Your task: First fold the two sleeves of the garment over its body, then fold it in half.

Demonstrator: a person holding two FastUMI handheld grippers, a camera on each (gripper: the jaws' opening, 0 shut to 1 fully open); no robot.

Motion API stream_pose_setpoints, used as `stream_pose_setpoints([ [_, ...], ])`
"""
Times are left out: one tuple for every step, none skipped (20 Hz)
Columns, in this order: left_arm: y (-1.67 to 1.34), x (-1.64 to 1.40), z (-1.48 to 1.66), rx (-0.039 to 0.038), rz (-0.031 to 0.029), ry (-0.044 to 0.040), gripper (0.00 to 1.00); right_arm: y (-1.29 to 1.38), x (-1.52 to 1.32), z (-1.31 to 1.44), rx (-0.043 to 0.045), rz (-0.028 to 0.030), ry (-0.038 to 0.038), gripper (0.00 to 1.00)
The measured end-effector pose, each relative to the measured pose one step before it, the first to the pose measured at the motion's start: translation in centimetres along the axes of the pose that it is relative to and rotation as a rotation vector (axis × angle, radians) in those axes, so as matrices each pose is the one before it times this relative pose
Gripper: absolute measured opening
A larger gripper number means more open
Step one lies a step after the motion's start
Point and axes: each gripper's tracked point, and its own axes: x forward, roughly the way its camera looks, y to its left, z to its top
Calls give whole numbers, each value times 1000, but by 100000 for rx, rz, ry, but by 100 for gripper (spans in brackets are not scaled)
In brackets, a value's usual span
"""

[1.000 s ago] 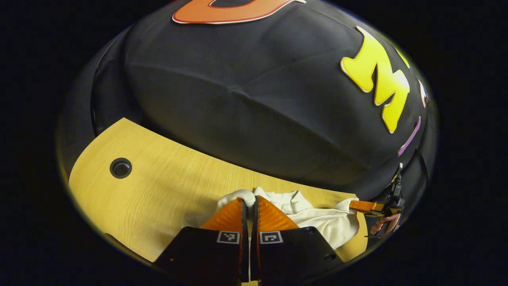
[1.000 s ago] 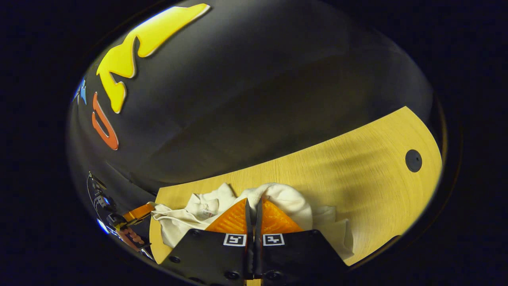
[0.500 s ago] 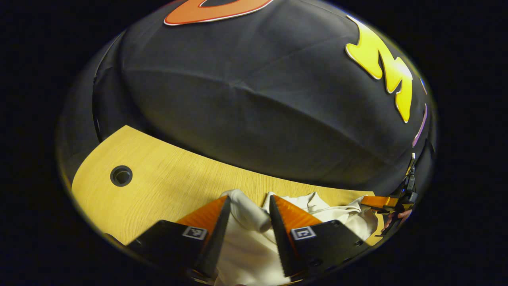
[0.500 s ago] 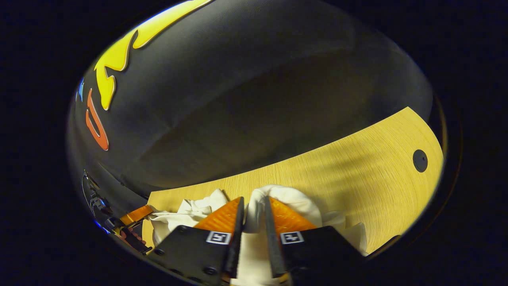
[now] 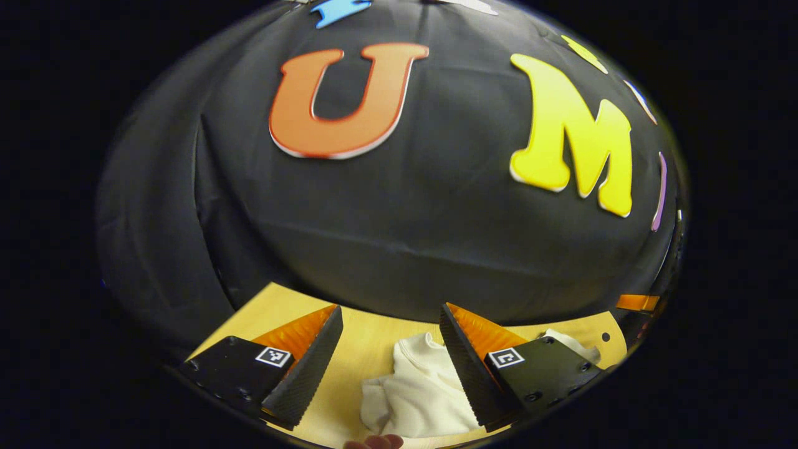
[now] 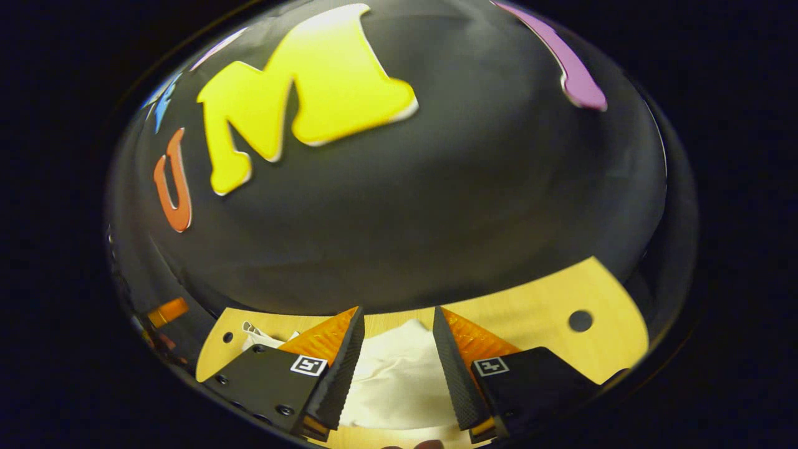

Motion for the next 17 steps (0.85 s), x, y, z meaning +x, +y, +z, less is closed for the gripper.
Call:
stream_pose_setpoints([
  [-2,-2711,2809,2338,1837,-6242,98,647,-2886,2083,-4009,-484,-5438,70],
  [95,-2708,3270,2738,1096,-7461,98,648,-2927,2048,-3469,518,-5267,70],
  [-510,-2695,3183,2812,181,-6801,98,293,-3007,1936,-3697,220,-4231,70],
  [-293,-2113,2384,1340,323,-4481,98,580,-2829,1588,-3100,1094,-3399,71],
  [-505,-1978,1905,360,-17,-3493,97,617,-2845,1946,-1510,1263,-3344,71],
  [-170,-1460,1044,-1657,-181,-2455,97,579,-2459,1429,-1221,902,-2483,71],
  [-261,-1813,1215,-2563,-332,-1307,98,449,-2638,1325,-1019,848,-2509,71],
  [-258,-1833,860,-2143,120,-207,98,724,-2512,1197,-1311,1086,-2916,71],
  [-637,-1865,321,-741,79,53,97,863,-2396,1080,-1141,1073,-3908,71],
  [-385,-2205,-126,995,875,146,98,664,-1822,471,-1855,811,-2478,70],
  [-59,-1765,-78,2269,1254,-1100,98,592,-2197,-37,-2786,805,-2880,72],
  [-301,-1558,-334,1178,101,-203,98,645,-1562,-334,-3178,317,-1995,71],
  [-720,-1531,-333,-1636,-1840,-1028,98,790,-1232,-757,-1585,-344,-486,71],
  [-996,-1332,-286,-1981,-2591,-549,97,1050,-1372,-393,921,1189,-710,71],
  [-696,-1339,-679,-1517,-871,545,98,655,-1068,-348,1126,-230,-908,71],
  [-332,-1003,-592,763,-81,-264,87,293,-1032,-325,1311,-676,-493,72],
  [-116,-1050,-235,1252,607,-1443,87,123,-948,-692,1024,-1357,207,75],
])
